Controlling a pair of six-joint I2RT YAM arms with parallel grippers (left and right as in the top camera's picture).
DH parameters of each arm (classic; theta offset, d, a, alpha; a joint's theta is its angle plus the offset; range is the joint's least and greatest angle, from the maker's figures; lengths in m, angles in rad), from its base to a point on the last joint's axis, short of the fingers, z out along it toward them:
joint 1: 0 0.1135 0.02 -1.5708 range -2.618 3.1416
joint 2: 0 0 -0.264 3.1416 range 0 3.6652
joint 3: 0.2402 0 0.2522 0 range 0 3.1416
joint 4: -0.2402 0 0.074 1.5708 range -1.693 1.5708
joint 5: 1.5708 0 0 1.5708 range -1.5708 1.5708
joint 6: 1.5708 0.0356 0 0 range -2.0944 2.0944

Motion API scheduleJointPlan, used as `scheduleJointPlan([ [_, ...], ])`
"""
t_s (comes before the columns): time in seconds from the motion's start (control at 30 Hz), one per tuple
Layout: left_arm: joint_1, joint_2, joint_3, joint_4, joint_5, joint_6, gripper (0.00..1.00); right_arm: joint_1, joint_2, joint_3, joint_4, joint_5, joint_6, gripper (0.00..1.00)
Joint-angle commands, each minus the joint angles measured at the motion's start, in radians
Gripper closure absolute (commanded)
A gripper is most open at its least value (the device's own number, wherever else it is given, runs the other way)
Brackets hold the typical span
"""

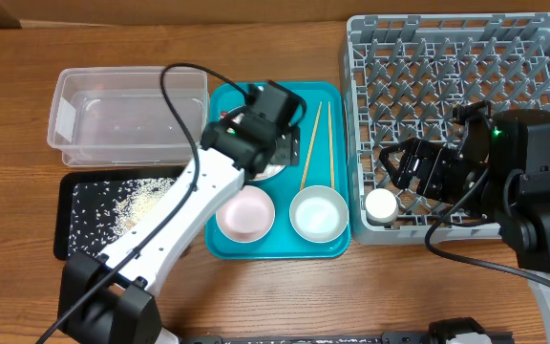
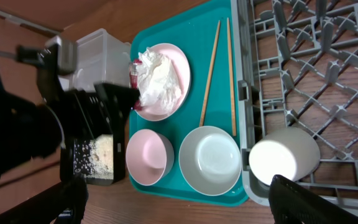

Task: Sort waste into correct bins and load items into the dishwasher
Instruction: 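Grasp the tissue on the pink plate and drop it in the clear bin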

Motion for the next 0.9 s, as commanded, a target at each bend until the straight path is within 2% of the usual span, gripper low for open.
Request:
scheduleJointPlan([
  [0.0,0.052,0.061,0.017,0.062,0.028,0.094,0.14,-0.005,-0.001,0.000,-0.004,0.009,-0.006,0.06],
  [0.1,0.064,0.142,0.017,0.152,0.115,0.156,0.16,-0.005,0.009,0.000,-0.012,0.009,-0.006,0.06],
  [0.17,0.063,0.187,0.017,0.172,0.114,0.158,0.16,-0.005,0.017,0.000,-0.018,0.009,-0.006,0.06],
  [0.43,0.063,0.365,0.017,0.192,0.123,0.157,0.27,-0.005,0.055,0.000,-0.030,0.008,-0.027,0.07],
  [0.47,0.063,0.380,0.017,0.195,0.131,0.157,0.32,-0.005,0.055,0.000,-0.030,0.008,-0.034,0.07],
  [0.5,0.063,0.393,0.017,0.197,0.145,0.157,0.41,-0.005,0.054,0.000,-0.031,0.008,-0.034,0.07],
  [0.6,0.063,0.402,0.017,0.191,0.168,0.157,0.91,-0.005,0.053,0.001,-0.039,0.003,-0.051,0.07],
  [0.63,0.064,0.398,0.019,0.185,0.170,0.156,0.96,-0.005,0.050,0.001,-0.042,-0.001,-0.058,0.07],
  [0.87,0.064,0.282,0.120,0.028,0.193,0.152,0.96,-0.005,0.024,0.001,-0.037,-0.009,-0.119,0.07],
])
